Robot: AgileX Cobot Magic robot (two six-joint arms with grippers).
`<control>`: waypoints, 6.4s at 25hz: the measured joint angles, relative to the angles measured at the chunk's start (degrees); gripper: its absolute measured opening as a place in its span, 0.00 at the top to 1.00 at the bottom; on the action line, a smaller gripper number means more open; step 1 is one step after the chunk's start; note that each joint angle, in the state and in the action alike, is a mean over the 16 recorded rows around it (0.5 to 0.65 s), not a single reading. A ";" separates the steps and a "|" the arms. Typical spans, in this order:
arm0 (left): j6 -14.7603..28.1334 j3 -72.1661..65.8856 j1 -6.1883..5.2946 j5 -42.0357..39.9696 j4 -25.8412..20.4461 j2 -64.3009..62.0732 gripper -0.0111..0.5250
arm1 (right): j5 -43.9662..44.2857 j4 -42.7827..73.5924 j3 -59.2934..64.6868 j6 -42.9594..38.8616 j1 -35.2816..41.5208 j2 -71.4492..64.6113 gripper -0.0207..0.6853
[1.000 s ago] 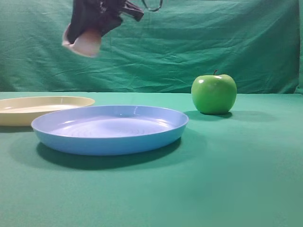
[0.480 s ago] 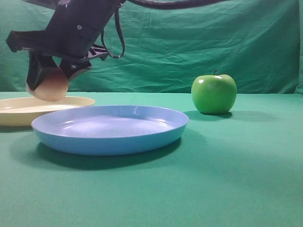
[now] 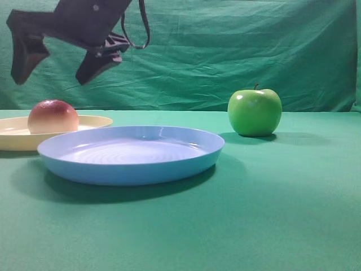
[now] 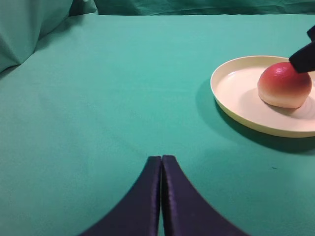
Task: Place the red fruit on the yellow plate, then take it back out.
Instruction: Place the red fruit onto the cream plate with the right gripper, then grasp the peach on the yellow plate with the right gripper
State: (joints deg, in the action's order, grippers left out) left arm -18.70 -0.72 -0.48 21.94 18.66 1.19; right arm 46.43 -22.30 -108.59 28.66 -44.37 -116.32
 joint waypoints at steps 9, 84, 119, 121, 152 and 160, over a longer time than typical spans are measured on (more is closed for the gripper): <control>0.00 0.00 0.00 0.00 0.00 0.00 0.98 | 11.92 9.47 -0.05 -14.74 1.08 13.95 0.97; 0.00 0.00 0.00 0.00 0.00 0.00 0.98 | -25.52 22.97 90.98 -28.35 40.78 111.72 0.97; 0.00 0.00 0.00 0.00 0.00 0.00 0.98 | -24.66 19.10 110.07 -27.81 44.73 116.97 0.97; 0.00 0.00 0.00 0.00 0.00 0.00 0.98 | -24.57 19.10 110.07 -27.71 44.73 116.97 0.97; 0.00 0.00 0.00 0.00 0.00 0.00 0.98 | -31.99 17.56 95.83 -27.12 44.73 112.24 0.97; 0.00 0.00 0.00 0.00 0.00 0.00 0.98 | -19.60 11.78 80.45 -18.59 43.86 99.21 0.97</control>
State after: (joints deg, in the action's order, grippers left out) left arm -18.70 -0.72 -0.48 21.94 18.66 1.19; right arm 26.83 -10.52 -28.14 10.07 -0.52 -17.12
